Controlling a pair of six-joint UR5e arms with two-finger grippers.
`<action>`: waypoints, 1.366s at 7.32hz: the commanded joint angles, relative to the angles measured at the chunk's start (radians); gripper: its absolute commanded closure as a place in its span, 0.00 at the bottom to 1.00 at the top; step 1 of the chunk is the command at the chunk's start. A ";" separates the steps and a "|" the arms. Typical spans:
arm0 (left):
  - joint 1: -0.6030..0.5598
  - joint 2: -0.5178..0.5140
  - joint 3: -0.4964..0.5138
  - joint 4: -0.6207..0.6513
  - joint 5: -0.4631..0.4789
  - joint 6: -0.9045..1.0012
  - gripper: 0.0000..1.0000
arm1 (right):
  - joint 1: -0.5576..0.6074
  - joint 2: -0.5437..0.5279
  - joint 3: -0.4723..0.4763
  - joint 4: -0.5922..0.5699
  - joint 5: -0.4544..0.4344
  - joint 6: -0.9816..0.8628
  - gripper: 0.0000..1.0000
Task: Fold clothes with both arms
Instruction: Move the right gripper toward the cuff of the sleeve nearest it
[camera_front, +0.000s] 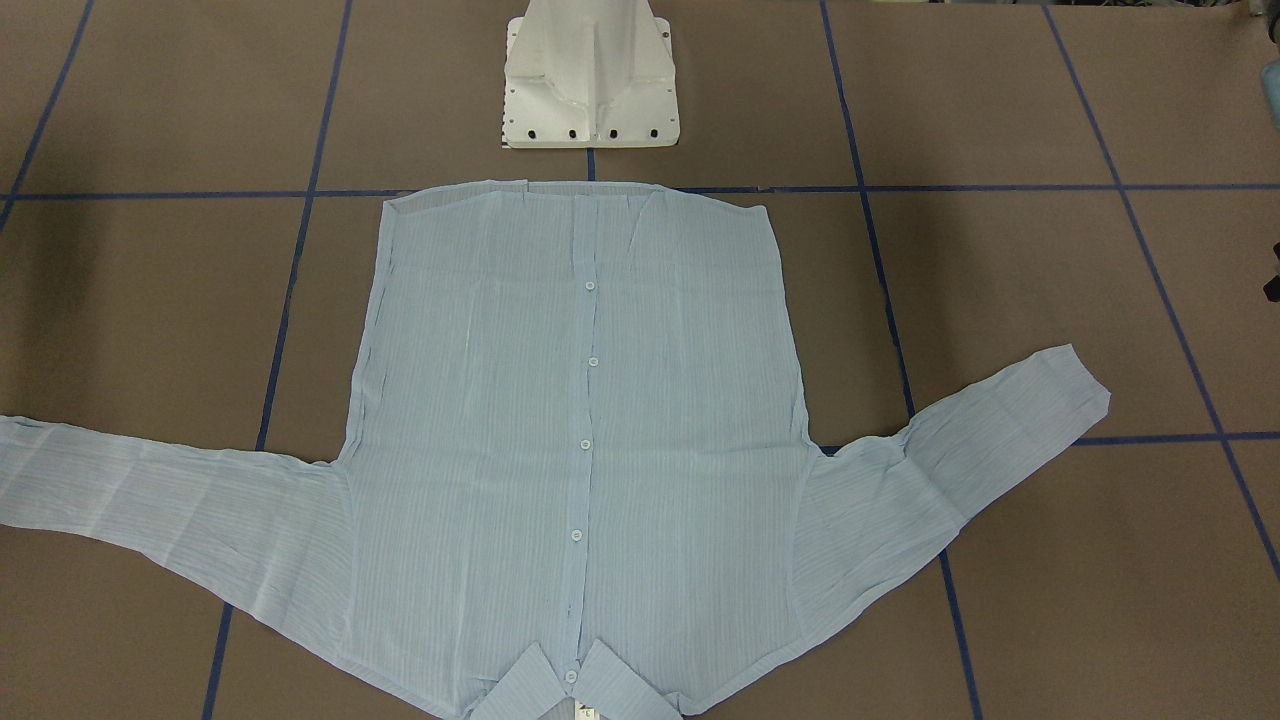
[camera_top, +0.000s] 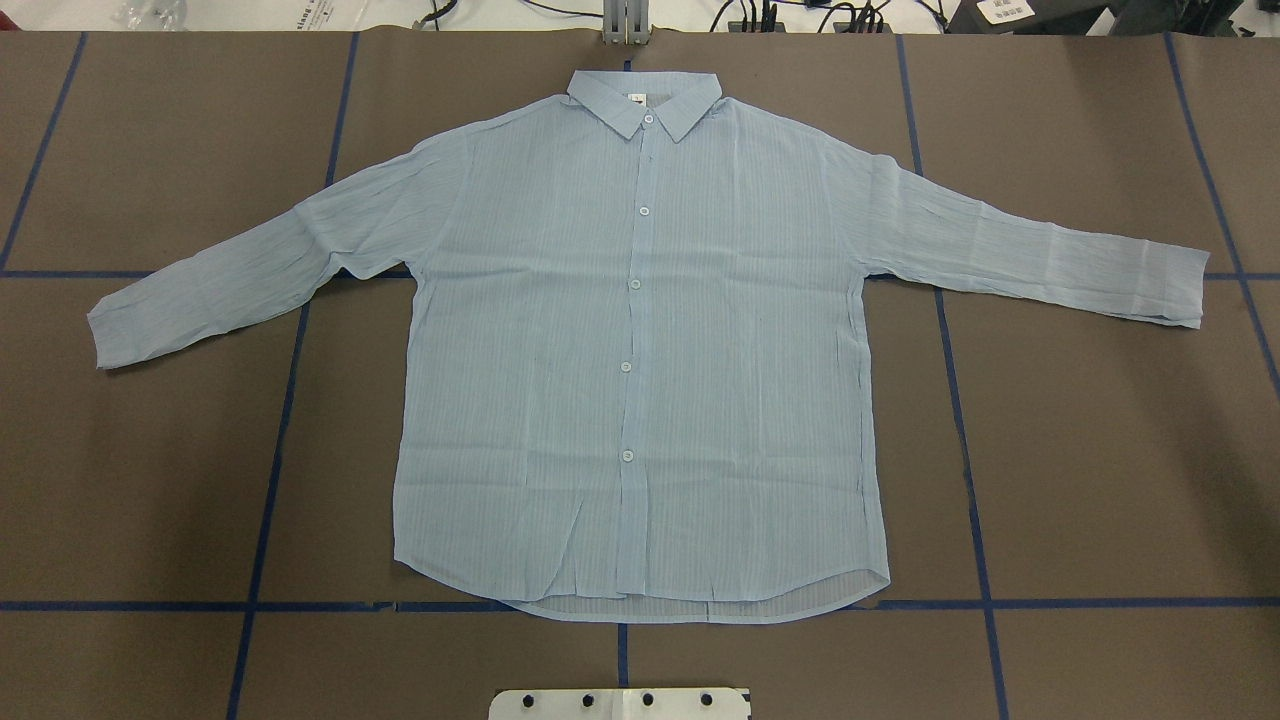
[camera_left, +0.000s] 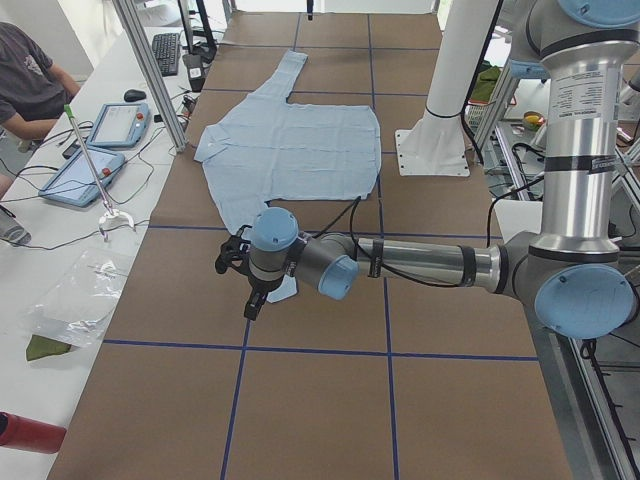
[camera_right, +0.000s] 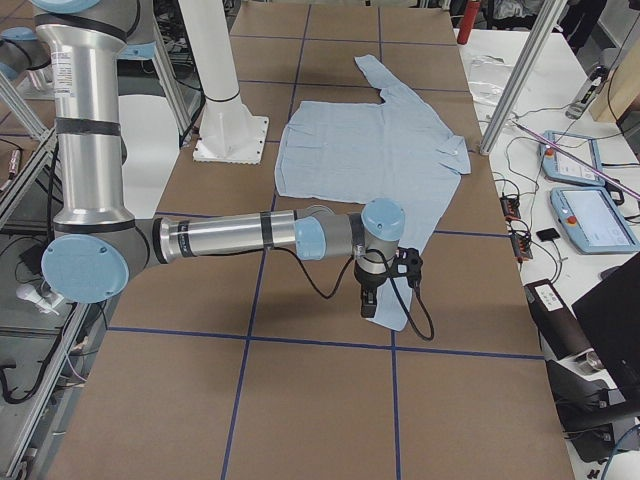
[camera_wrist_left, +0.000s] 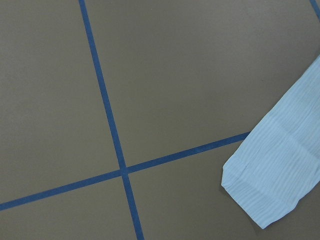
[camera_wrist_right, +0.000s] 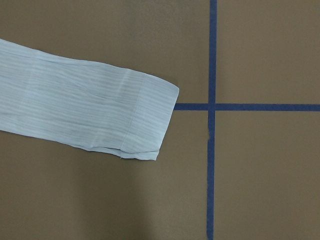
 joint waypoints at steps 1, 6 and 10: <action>0.002 0.017 -0.010 -0.002 -0.009 0.000 0.00 | -0.064 0.007 -0.006 0.041 0.013 0.006 0.00; 0.006 0.030 -0.022 -0.001 -0.010 -0.038 0.00 | -0.095 0.252 -0.470 0.328 -0.002 0.020 0.05; 0.006 0.028 -0.024 -0.007 -0.010 -0.040 0.00 | -0.152 0.261 -0.593 0.574 -0.088 0.011 0.19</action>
